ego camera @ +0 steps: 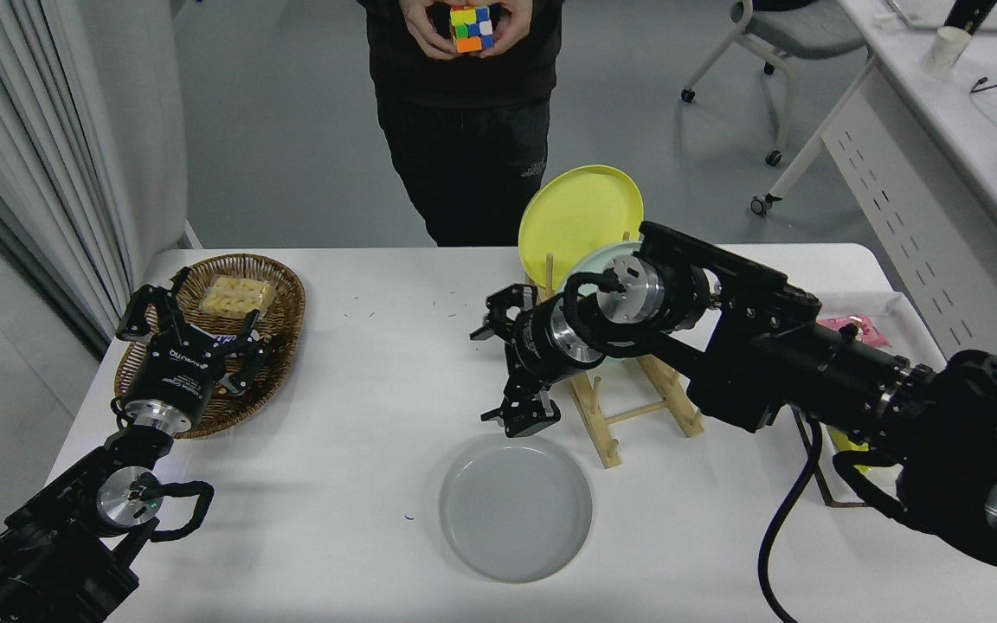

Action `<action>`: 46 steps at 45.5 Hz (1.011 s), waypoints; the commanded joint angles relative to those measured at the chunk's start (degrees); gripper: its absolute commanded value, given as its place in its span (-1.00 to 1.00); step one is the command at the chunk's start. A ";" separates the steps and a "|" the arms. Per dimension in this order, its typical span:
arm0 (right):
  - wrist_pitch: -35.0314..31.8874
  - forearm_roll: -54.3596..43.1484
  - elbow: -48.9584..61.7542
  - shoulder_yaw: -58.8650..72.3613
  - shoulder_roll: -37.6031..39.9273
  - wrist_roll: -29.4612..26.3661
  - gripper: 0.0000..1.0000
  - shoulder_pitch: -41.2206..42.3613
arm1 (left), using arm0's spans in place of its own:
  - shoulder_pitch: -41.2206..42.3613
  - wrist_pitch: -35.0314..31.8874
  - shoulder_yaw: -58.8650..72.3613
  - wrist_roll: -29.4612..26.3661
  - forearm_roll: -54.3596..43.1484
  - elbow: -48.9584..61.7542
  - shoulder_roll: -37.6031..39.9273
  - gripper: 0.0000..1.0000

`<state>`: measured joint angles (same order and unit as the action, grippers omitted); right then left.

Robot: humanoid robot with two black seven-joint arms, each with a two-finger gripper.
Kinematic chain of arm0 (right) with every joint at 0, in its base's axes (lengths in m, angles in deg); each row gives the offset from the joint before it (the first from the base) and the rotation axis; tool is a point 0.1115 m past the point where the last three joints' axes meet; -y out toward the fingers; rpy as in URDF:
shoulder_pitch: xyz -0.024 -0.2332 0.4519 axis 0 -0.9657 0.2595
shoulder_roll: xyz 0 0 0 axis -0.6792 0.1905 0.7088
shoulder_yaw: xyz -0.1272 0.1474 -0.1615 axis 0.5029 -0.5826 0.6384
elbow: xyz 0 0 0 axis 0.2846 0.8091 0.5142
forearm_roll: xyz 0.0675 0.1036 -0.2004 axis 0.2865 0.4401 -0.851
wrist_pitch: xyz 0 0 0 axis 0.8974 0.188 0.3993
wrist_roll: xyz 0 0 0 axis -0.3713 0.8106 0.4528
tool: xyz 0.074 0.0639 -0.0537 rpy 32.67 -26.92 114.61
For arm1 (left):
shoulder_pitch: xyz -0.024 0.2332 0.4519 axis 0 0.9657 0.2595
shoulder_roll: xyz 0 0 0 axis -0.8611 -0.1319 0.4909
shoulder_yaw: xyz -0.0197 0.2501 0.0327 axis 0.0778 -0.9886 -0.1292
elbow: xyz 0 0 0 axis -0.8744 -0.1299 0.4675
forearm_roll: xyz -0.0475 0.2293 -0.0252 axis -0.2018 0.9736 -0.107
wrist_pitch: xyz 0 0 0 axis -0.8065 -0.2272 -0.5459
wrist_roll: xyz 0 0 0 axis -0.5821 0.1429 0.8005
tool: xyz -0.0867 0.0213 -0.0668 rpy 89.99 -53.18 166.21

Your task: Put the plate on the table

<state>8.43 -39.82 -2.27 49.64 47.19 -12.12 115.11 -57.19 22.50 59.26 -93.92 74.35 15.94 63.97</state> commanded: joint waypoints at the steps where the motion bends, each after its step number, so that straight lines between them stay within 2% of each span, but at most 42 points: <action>1: -3.70 -0.70 -4.16 -2.09 2.10 -0.04 0.95 1.71 | 0.00 0.00 0.02 0.02 0.01 0.00 0.00 0.96; 11: -7.31 -1.23 -3.98 -2.79 5.09 -0.04 0.95 4.18 | 0.00 0.00 0.02 0.02 0.01 0.00 0.00 0.96; 22: -14.51 -1.14 -4.16 -4.19 9.05 -0.22 0.96 5.59 | 0.00 0.00 -0.07 0.02 -0.08 0.00 0.00 0.96; 31: -24.88 -1.23 -3.37 -6.04 12.13 -0.39 0.97 5.06 | 0.00 0.00 0.02 0.02 0.01 0.00 0.00 0.96; 46: -28.23 -1.67 -2.67 -6.92 12.39 -0.13 0.97 3.83 | 0.00 0.00 0.02 0.02 0.01 0.00 0.00 0.96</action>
<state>-16.17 -41.10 -5.51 43.33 58.80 -12.28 119.55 -57.19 22.50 59.28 -93.89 74.35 15.93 63.97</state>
